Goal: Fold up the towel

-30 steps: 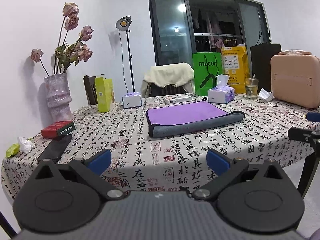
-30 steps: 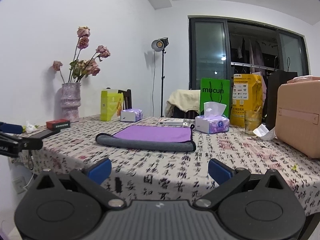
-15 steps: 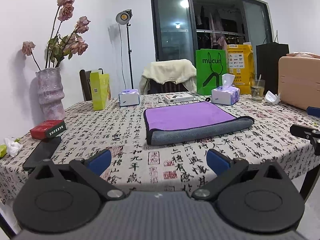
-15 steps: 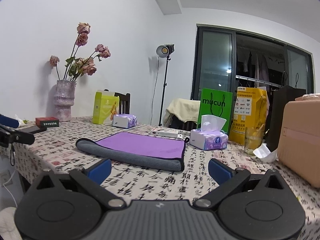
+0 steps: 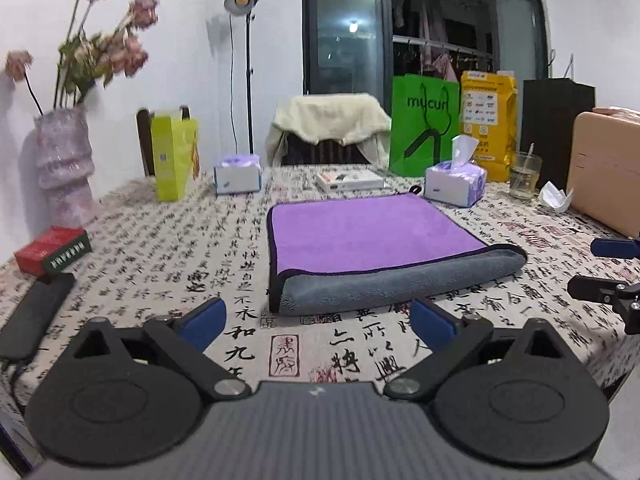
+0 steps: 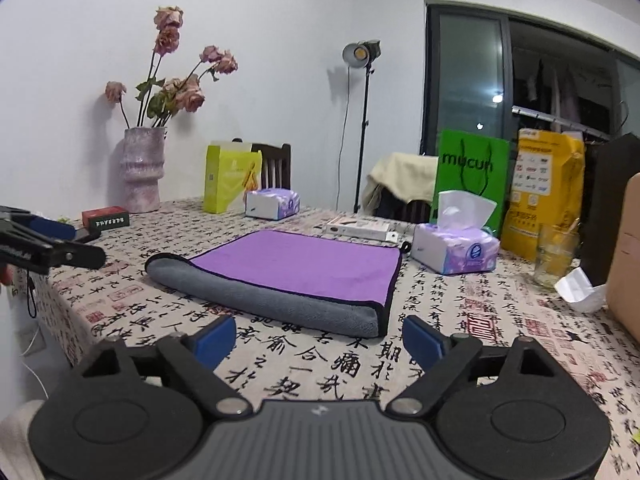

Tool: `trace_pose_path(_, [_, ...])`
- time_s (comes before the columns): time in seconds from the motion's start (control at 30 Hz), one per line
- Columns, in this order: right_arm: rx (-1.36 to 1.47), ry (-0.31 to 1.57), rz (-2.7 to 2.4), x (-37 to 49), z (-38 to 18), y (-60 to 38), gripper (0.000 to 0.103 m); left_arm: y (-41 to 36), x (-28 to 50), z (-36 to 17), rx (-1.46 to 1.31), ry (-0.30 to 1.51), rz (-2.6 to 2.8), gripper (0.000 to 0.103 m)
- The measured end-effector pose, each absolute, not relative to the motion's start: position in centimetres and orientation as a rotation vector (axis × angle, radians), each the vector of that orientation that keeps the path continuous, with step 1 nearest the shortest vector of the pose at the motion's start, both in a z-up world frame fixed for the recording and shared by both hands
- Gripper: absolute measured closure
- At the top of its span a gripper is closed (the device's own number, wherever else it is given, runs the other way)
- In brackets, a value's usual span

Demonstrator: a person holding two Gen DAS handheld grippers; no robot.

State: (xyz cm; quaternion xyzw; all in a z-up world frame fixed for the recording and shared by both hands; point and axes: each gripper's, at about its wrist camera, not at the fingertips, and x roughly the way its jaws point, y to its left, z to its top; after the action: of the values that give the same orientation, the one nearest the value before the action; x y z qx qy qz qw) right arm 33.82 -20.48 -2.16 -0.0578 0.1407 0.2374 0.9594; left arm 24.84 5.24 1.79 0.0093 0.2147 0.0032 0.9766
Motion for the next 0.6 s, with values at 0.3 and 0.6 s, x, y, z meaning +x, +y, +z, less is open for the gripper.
trace_pose_path(0.3, [-0.103,0.358,0.494,39.0,-2.4,-20.5,0.031,6.8,29.9,0.8,-0.025,0.526,0.004,0.026])
trace_pose_path(0.6, [-0.079,0.416,0.528,43.4,-2.5,-20.5,0.048,7.9,34.3,0.0,-0.025,0.586,-0.017,0.026])
